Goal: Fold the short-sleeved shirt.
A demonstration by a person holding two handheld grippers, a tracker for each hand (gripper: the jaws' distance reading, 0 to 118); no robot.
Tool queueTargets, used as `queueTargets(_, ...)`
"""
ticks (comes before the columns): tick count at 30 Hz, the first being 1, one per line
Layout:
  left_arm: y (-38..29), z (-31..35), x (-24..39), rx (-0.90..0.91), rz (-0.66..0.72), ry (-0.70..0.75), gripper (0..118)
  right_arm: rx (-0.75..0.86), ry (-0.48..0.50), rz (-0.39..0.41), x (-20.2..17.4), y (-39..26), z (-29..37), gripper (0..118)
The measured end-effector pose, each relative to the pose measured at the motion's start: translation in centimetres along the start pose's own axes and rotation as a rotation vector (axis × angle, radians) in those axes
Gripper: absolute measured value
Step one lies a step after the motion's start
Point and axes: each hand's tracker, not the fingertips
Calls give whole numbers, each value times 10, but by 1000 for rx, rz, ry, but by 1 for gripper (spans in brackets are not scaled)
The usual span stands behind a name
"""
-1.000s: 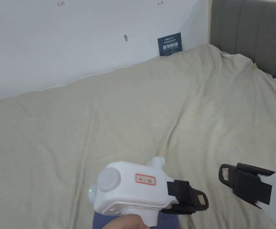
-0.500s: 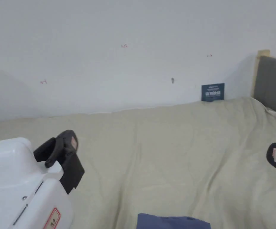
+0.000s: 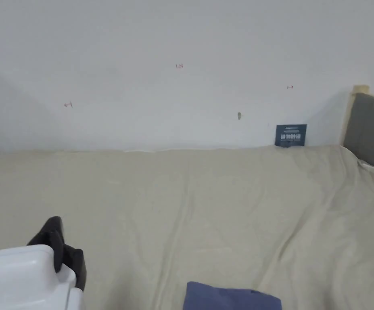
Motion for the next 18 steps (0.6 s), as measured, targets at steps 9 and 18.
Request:
queueTargets(9,-3,-5,3,-60,41,-5,0,53,-35,0,-2,12,2,2)
queueTargets(18,15,-9,-3,-57,28,-37,0,152,-33,-110,6,63,-5,2)
